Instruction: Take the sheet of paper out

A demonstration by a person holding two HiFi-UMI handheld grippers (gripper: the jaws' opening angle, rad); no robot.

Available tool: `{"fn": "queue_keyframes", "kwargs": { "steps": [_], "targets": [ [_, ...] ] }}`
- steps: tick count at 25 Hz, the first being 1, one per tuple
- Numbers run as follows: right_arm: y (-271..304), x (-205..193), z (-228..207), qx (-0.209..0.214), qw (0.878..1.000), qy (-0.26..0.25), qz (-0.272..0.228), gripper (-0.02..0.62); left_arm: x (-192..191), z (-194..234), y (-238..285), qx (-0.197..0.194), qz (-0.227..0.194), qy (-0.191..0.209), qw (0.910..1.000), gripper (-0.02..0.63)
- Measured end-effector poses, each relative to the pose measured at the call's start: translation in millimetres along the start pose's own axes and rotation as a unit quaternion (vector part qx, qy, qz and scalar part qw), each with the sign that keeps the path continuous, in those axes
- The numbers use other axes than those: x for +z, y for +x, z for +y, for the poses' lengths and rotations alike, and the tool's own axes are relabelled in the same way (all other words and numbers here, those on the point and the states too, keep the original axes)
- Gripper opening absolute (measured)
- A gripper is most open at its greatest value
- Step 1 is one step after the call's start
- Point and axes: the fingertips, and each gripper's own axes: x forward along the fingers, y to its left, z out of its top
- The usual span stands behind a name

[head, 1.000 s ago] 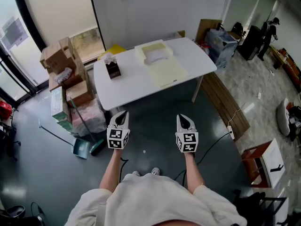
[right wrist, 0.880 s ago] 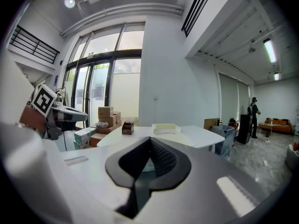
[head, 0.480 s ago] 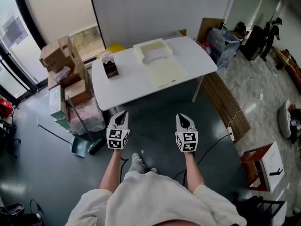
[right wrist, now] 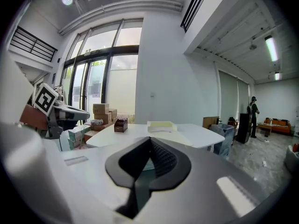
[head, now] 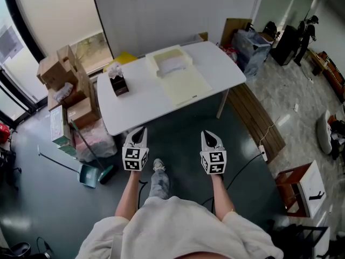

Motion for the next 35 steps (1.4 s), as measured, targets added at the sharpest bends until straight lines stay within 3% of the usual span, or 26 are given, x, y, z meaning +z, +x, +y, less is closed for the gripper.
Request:
{"fn": "queue_keyframes", "kwargs": {
  "steps": [12, 25, 35],
  "targets": [
    [105.8, 25.1, -29.9, -0.023, 1.0, -0.007, 0.015, 0.0, 22.4, 62.1, 113.2, -0.026, -0.002, -0.007, 0.9996, 0.005],
    [241.2, 78.8, -50.3, -0.05, 0.999, -0.015, 0.009, 0.0, 62.3, 154.4, 237.3, -0.052, -0.006, -0.001, 0.9986, 0.005],
    [294.1, 85.2, -61.5, -0.064, 0.998, -0.011, 0.015, 0.0, 61.9, 188.2, 292.5, -0.065, 0.003, 0.017, 0.9977, 0.005]
  ]
}}
